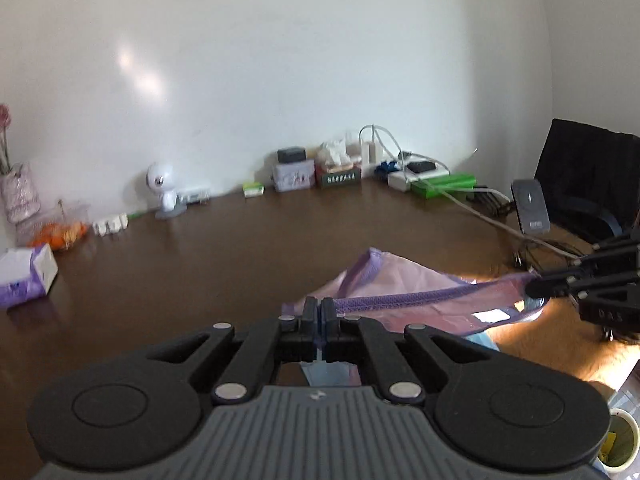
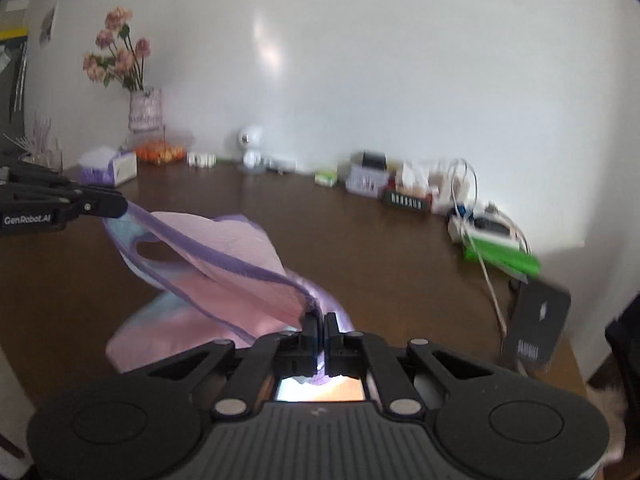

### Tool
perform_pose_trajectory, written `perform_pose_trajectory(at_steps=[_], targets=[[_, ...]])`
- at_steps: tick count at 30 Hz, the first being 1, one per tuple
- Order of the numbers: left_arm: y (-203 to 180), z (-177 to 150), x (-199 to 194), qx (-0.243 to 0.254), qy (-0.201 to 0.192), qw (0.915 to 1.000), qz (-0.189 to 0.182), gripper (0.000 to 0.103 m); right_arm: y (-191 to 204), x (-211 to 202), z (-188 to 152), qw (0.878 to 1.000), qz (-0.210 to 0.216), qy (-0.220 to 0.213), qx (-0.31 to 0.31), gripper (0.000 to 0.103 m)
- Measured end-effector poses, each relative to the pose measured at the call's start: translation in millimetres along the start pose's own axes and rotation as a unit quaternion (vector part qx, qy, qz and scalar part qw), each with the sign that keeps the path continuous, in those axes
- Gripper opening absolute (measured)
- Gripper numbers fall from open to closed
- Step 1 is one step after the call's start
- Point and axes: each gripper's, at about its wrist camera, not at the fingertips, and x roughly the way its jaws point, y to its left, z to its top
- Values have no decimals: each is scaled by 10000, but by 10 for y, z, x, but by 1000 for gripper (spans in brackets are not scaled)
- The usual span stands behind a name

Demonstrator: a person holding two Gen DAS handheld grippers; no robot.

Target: Fold clothes

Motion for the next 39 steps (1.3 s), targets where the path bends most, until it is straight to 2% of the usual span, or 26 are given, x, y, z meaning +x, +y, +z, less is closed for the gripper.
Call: perform_pose_trajectory(at_steps=[2,4,8,10,12,13,15,16,18,20,25,27,29,31,33,35,37,39], targets=[[-8,-219,-74,-308,65,9995,-75,1,22,-60,-354,9988,100,414,238,2],[-18,-356,-99,-417,200,9989,-64,1,38,-110,-559,9969,193,682,342,3],[-70,-477,-86,-19,232,9997,126,5,160,-234,-522,9993,78,318,-195,25],[-102,-516,-104,112,152,9996,188,6,262,-236,-501,9972,31,220,-707,28],[-136,-548,-119,187,100,9996,184,13,376,-153,-498,9922,14,387,-1186,27],[-155,-557,-114,241,98,9995,186,17,407,-119,-499,9915,13,469,-1213,25],[-207,-588,-115,434,81,9987,245,34,418,-78,-495,9928,23,550,-1060,21],[-227,-604,-118,522,61,9982,271,35,411,-73,-482,9937,-27,528,-987,17],[-252,-625,-107,667,53,9973,310,36,400,-88,-459,9950,-106,401,-904,16],[-258,-624,-81,743,78,9967,329,36,379,-108,-432,9963,-134,261,-807,2],[-265,-637,-92,929,132,9955,91,39,277,-212,-348,9983,-351,-99,-463,1],[-286,-673,-94,1131,161,9934,38,42,246,-261,-323,9985,-240,-208,-435,1],[-293,-708,-89,1400,155,9900,67,42,312,-256,-346,9970,-13,-137,-763,4],[-261,-736,-72,1623,148,9866,15,41,415,-210,-389,9936,113,26,-1124,13],[-236,-747,-25,1840,234,9826,-70,41,499,-166,-410,9916,187,128,-1271,15],[-236,-756,32,2074,330,9776,-110,39,562,-138,-420,9903,256,170,-1357,22],[-238,-751,69,2192,391,9748,-162,28,591,-148,-426,9898,251,114,-1399,29],[-243,-742,93,2269,426,9728,-196,14,592,-157,-449,9902,268,136,-1362,31]])
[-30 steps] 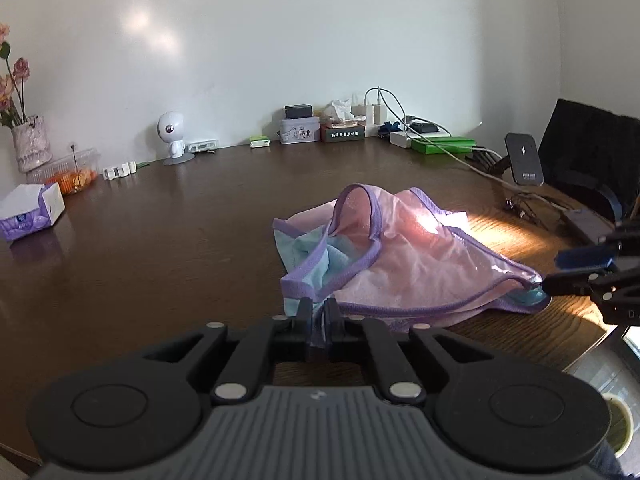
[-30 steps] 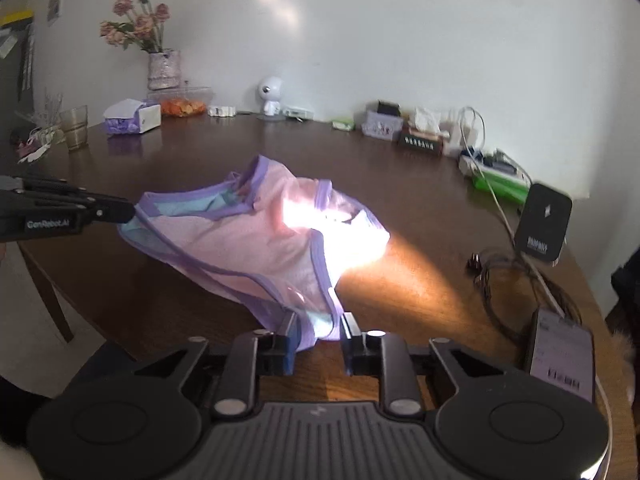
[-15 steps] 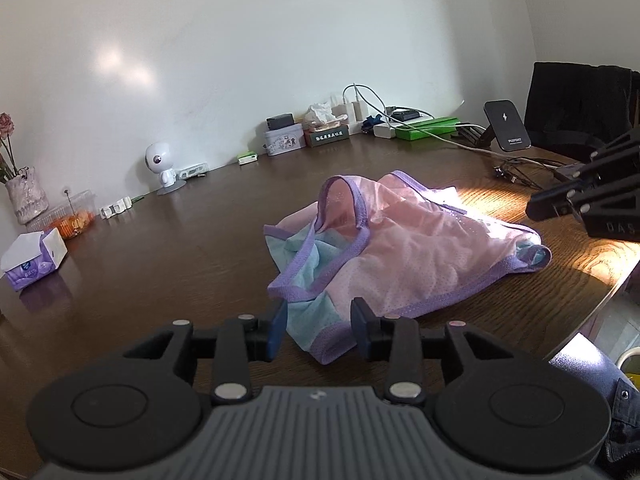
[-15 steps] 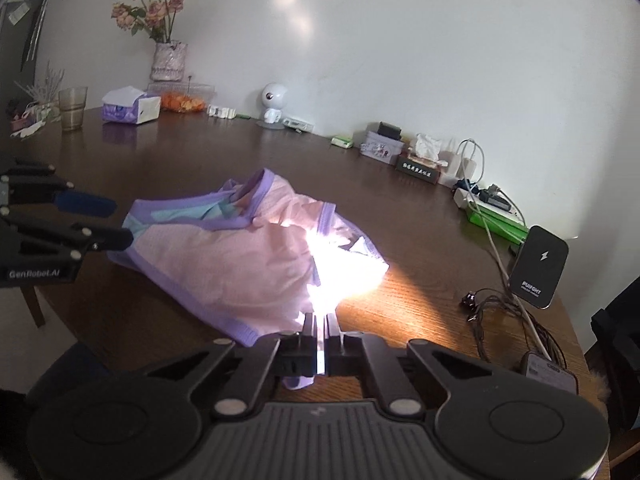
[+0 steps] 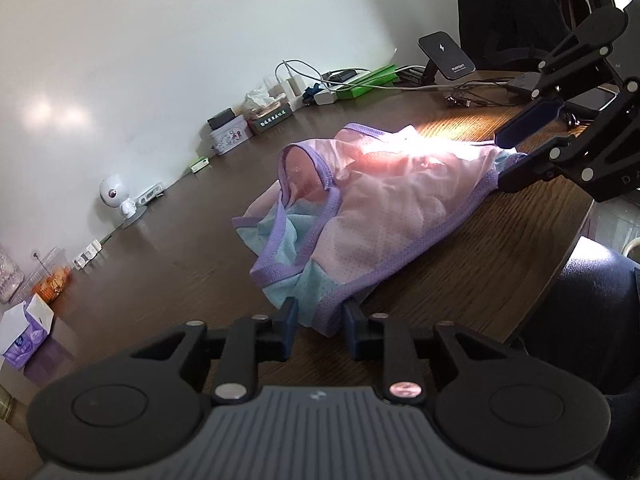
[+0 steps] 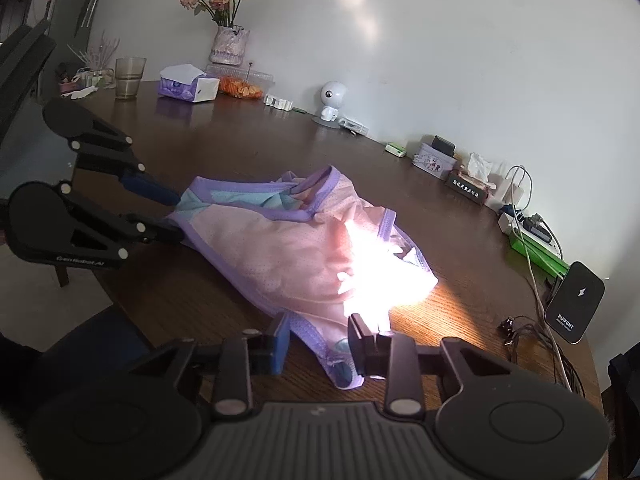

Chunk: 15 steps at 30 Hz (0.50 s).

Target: Fold clothes

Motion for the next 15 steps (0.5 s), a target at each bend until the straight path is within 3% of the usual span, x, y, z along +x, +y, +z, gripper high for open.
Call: perform_pose_trajectory(at_steps=[5,7,11,15], targets=[[0,80,-31,116,-18,9999,48,5,9,-19,-75,9999,67,43,-130,46],[29,202,-102,-11,-121,9999,22,4,41,-34,-68,9996,42,-90,-274,50],[104,428,-184,-377,-288,9989,-50,4,126,-4,2,9968,292,-446,-599,69],[202,496,-196,-709,-253,9972,-24,3,213,151,115,9931,372,-719,-845,72]])
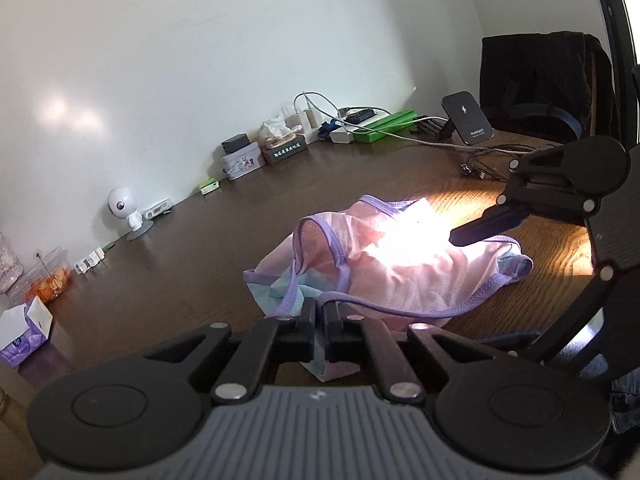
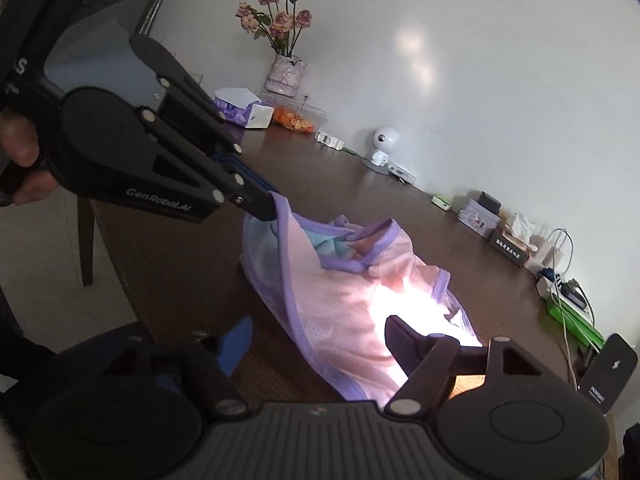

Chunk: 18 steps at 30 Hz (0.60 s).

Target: Fold clothes

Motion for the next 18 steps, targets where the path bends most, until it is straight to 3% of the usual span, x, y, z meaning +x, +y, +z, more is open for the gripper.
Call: perform_pose_trajectory(at_steps=[3,7,10,16,18], targets=[[59,30,-38,-224,-16,9997,-34,3,32,115,102,9994,-246,-126,-206,72],[57,16,-52,-148,-36,9999,53,3,34,202,224,9987,-421,-256,-113,72],[79,12,-53,-165,-50,9998,98,3,16,257,208,9968,-787,-100,-80,70],[148,20,31,-314,-15,9994,119,3,-112,121,-102,9853,-1570,610,-283,39],[143,8,84,-332,42,9994,77,3,-160,77,-189,9815,-1729,809,-177,38]])
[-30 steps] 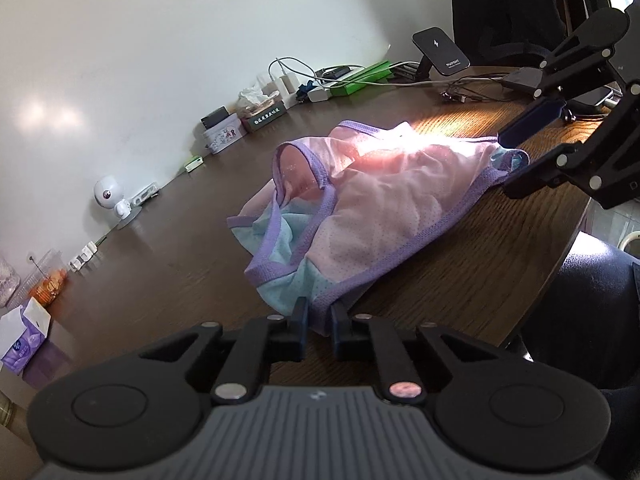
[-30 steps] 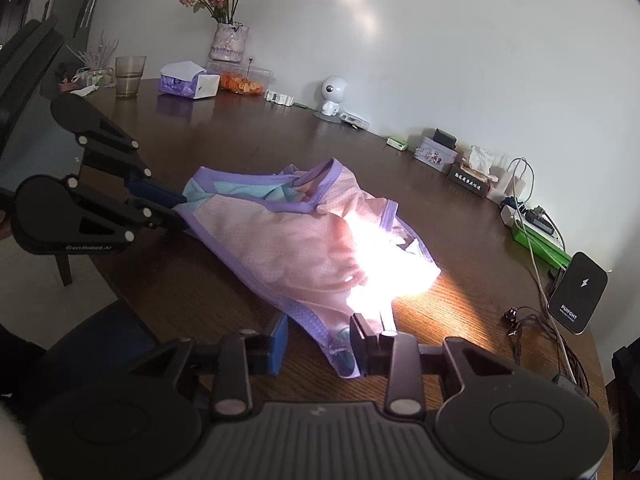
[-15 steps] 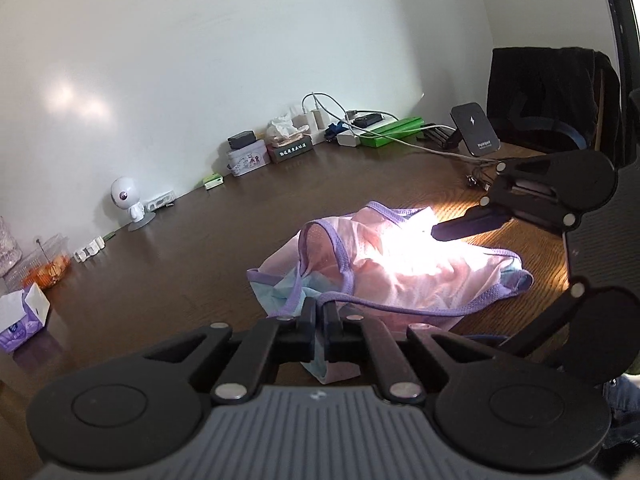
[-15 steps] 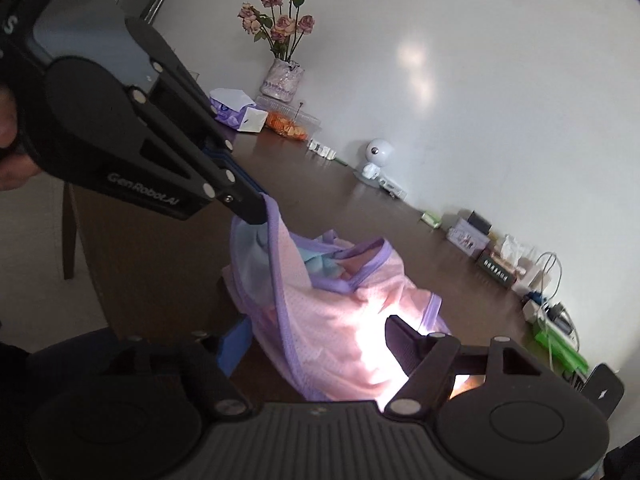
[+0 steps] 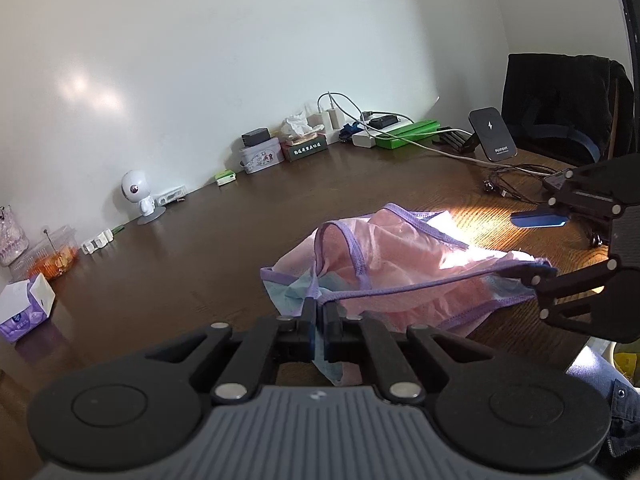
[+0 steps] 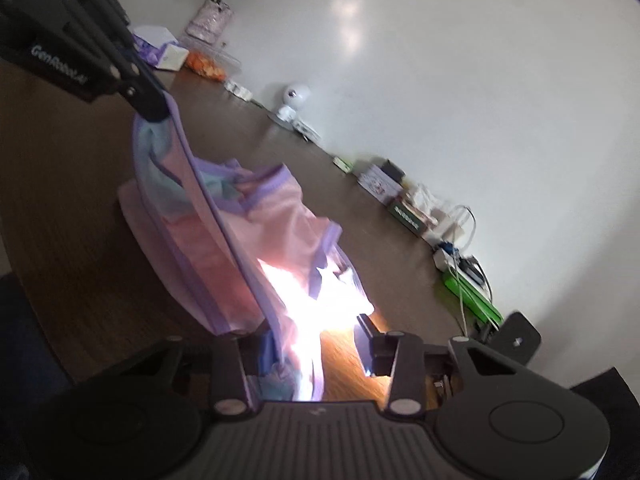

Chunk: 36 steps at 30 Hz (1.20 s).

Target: Fold clothes

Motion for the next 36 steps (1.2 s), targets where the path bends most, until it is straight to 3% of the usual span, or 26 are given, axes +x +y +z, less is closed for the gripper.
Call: perform_pose_trajectory(at_steps=[5,8,16,20,24,27,33,34,35,36], targets=[[1,-8,84,-41,88,9999,-107,3,-10,-18,-93,9998,-134,175,1,30],[2,-13,103,-19,133,9998,-124,3,-12,-12,-93,9993,-289,243,31,19],[-50,-10,30,134,37,9998,-133,3,-55,-91,-63,9982,-487,313,145,20],[-138,-49,-32,290,-76,9996,14,3,-59,-183,-61,9973,-595,343,254,11],[-319,-121,-284,540,-535,9968,262,2,-93,-326,-53,9962,-709,348,367,11],[-320,-71,-436,306,-819,9961,155,2,-161,-450,-20,9947,-918,252,384,12],[-370,-73,-372,260,-700,9972,-41,2,-367,-598,84,9905,-1312,287,307,20],[-393,-94,-345,261,-655,9975,-84,2,-383,-600,78,9906,-1289,327,325,16],[-426,-130,-318,292,-596,9977,-108,2,-399,-569,50,9912,-1192,407,415,3],[-461,-173,-288,324,-515,9981,-111,2,-408,-541,22,9916,-1097,473,489,0]])
